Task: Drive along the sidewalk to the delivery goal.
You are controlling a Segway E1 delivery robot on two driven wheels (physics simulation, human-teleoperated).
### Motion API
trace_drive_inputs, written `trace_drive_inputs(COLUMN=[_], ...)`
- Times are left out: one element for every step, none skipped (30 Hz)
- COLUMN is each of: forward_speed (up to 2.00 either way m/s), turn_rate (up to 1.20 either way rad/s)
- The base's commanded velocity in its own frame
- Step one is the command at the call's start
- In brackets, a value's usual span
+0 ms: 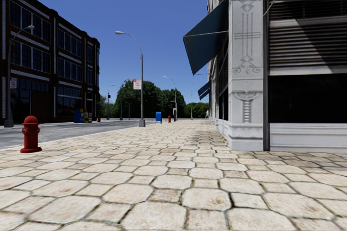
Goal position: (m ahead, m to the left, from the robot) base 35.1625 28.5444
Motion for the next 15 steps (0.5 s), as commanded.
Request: trace_drive_inputs(forward_speed=[2.0, 2.0, 2.0, 2.0, 2.0, 2.0, 2.0, 2.0, 2.0, 2.0, 2.0, 2.0, 2.0, 2.0, 2.0], turn_rate=[0.0, 0.0, 0.0, 0.0, 0.0, 0.0, 0.0, 0.0, 0.0, 0.0, 0.0, 0.0, 0.0, 0.0, 0.0])
